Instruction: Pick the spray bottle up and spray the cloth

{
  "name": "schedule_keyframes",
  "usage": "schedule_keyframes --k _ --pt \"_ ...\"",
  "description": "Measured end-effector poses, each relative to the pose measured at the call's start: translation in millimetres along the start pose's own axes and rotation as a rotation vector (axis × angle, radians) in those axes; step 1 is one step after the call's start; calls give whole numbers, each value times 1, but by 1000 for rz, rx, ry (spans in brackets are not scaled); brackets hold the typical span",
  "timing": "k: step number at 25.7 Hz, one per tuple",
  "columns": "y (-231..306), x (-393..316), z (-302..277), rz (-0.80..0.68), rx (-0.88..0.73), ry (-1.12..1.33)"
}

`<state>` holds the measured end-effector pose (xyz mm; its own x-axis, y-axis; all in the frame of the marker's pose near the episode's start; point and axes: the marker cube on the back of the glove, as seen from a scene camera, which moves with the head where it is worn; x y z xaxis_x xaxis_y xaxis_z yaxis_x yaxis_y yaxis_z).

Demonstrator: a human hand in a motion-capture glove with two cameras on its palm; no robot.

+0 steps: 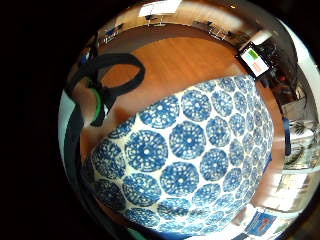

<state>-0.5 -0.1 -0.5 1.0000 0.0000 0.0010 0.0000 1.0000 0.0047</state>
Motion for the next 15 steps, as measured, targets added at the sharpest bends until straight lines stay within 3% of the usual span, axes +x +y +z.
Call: schedule_keyframes --k 15 --pt "0 0 -2 2 5 3"
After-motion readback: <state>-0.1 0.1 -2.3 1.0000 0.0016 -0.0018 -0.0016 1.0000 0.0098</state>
